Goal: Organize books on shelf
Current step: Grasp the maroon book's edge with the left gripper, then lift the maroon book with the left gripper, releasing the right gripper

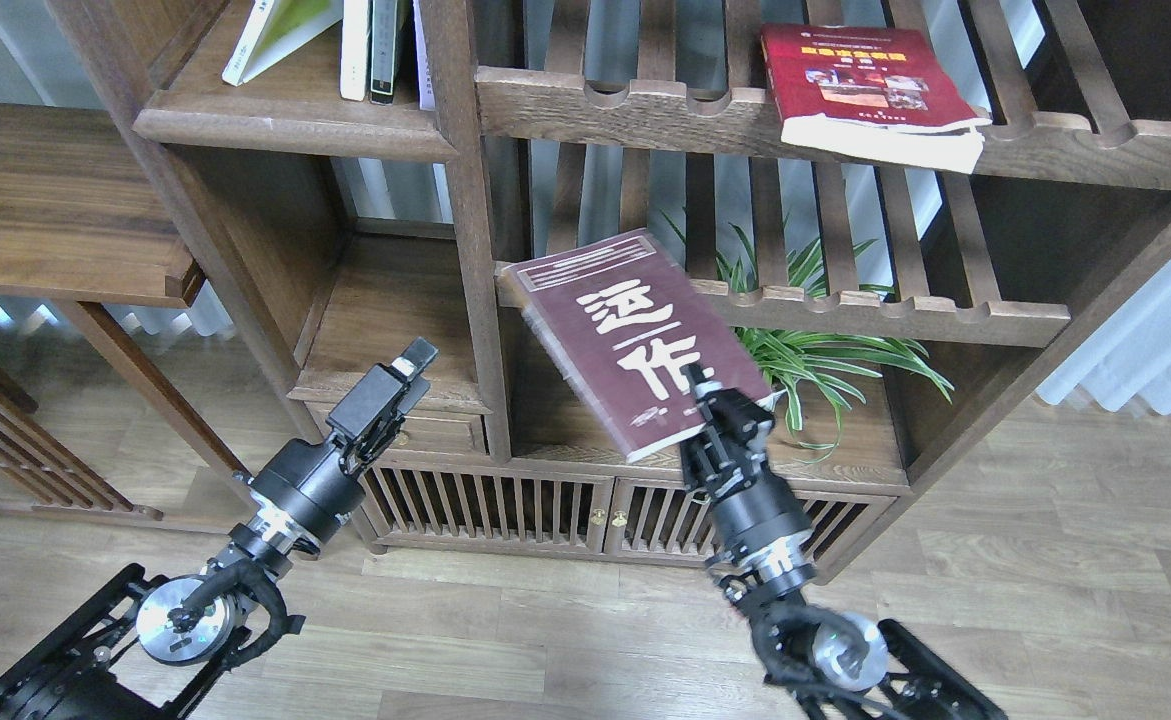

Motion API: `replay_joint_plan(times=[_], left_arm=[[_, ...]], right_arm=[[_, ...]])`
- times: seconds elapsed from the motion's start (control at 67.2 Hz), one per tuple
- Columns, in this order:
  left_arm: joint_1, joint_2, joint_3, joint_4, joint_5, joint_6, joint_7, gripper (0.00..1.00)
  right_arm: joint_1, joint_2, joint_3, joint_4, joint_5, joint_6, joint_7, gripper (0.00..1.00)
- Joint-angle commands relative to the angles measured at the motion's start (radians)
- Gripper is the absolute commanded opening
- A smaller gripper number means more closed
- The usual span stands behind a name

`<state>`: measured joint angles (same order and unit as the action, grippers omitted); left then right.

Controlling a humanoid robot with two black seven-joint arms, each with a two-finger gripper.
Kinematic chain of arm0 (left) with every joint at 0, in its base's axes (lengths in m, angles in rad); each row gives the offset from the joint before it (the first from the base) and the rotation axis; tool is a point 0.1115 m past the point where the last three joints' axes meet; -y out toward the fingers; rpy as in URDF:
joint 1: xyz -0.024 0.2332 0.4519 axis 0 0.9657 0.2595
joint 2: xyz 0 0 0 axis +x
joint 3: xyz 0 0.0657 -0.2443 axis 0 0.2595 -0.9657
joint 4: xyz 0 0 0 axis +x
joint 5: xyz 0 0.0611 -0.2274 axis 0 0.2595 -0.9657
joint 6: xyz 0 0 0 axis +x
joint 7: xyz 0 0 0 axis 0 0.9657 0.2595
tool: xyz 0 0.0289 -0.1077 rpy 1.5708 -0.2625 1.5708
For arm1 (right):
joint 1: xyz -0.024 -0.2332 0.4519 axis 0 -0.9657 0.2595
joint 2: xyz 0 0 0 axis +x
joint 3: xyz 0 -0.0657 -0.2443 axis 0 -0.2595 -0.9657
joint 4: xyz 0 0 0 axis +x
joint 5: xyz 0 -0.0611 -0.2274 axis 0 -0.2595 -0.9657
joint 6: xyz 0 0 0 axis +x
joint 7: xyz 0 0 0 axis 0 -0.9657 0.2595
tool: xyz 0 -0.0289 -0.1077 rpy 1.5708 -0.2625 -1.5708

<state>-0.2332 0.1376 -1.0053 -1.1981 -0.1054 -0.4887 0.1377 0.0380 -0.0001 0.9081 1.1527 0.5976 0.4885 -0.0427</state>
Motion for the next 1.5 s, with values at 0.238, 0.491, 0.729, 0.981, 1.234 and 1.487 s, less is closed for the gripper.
replay_joint_plan(times=[0.238, 0.491, 0.729, 0.981, 1.234, 1.487], left_arm=[[-0.001, -0.007, 0.031, 0.002, 0.003, 0.0, 0.0, 0.91], [-0.009, -0.007, 0.059, 0.011, 0.01, 0.0, 0.0, 0.91], [-0.001, 0.0, 0.053, 0.008, 0.006, 0.0, 0.0, 0.71], [-0.008, -0.004, 0.051, 0.014, 0.001, 0.0, -0.001, 0.11], [-0.012, -0.012, 0.051, 0.02, 0.001, 0.0, -0.001, 0.05], [-0.012, -0.009, 0.047, 0.023, 0.001, 0.0, -0.001, 0.05]], right_arm=[[-0.02, 0.0, -0.026, 0.03, -0.058, 0.0, -0.002, 0.05], [-0.023, 0.0, -0.09, 0.062, -0.09, 0.0, 0.0, 0.05], [-0.012, 0.0, -0.101, 0.062, -0.099, 0.0, 0.0, 0.05], [0.0, 0.0, -0.101, 0.062, -0.102, 0.0, 0.0, 0.05], [0.0, 0.0, -0.098, 0.062, -0.102, 0.0, 0.0, 0.09], [0.002, 0.0, -0.097, 0.062, -0.102, 0.0, 0.0, 0.16]])
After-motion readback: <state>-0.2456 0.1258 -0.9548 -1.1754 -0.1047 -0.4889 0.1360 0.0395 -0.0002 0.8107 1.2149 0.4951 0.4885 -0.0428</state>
